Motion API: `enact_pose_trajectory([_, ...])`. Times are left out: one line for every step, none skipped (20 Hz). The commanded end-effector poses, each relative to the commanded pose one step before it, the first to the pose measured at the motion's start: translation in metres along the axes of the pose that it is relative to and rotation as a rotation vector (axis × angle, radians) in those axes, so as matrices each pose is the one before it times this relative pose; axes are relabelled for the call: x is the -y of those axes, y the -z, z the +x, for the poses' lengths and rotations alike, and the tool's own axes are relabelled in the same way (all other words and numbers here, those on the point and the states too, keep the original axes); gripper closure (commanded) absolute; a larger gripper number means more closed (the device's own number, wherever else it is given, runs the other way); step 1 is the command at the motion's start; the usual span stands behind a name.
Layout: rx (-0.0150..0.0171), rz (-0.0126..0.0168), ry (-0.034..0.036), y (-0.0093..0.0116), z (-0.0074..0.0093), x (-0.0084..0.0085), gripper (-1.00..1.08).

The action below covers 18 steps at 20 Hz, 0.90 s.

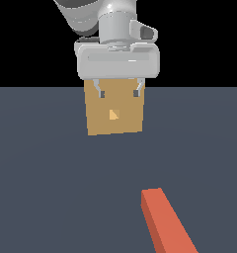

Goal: Insert the peg into the horizontal hole in a box.

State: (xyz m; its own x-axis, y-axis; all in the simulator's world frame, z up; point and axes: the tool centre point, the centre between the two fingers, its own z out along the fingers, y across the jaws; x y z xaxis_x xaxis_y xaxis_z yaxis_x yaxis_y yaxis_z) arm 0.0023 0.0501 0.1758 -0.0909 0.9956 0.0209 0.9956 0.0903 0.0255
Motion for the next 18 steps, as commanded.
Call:
enact_pose_trajectory([0.0,0.0,0.0,-0.00001,-0.00001,-0.00001,-0.92])
enact_pose_trajectory([0.0,0.0,0.0,-0.00009,-0.00039,-0.00002,-0.92])
enact_pose_trajectory([0.0,0.0,0.0,-0.00028,-0.00118,-0.00005,-0.92])
enact_pose_trajectory([0.0,0.0,0.0,-0.00046,-0.00197,-0.00008,-0.92])
enact_pose_trajectory([0.00032,0.00032,0.00052,-0.00084,-0.00239,-0.00016,-0.92])
enact_pose_trajectory([0.00031,0.00034,0.00051,-0.00104,-0.00318,-0.0002,-0.92])
enact_pose_trajectory([0.0,0.0,0.0,-0.00102,-0.00435,-0.00017,-0.92])
enact_pose_trajectory([0.00053,0.0006,0.00089,-0.00157,-0.00451,-0.00032,-0.92])
enact_pose_trajectory([0.00043,0.00049,0.00072,-0.00169,-0.00543,-0.00033,-0.92])
enact_pose_trajectory([0.00043,0.00049,0.00072,-0.00188,-0.00624,-0.00037,-0.92])
enact_pose_trajectory([0.00043,0.00049,0.00072,-0.00208,-0.00706,-0.00041,-0.92])
enact_pose_trajectory([0.00053,0.0006,0.00089,-0.00234,-0.00778,-0.00048,-0.92])
enact_pose_trajectory([0.00053,0.0006,0.00089,-0.00254,-0.00863,-0.00052,-0.92])
enact_pose_trajectory([0.00068,0.00078,0.00115,-0.00285,-0.00928,-0.00061,-0.92])
enact_pose_trajectory([0.0006,0.0007,0.00103,-0.00297,-0.01006,-0.00063,-0.92])
enact_pose_trajectory([0.00074,0.00086,0.00126,-0.00318,-0.0104,-0.00071,-0.92])
enact_pose_trajectory([0.00073,0.00086,0.00126,-0.00327,-0.01077,-0.00074,-0.92])
enact_pose_trajectory([0.00066,0.00079,0.00115,-0.0033,-0.01112,-0.00076,-0.92])
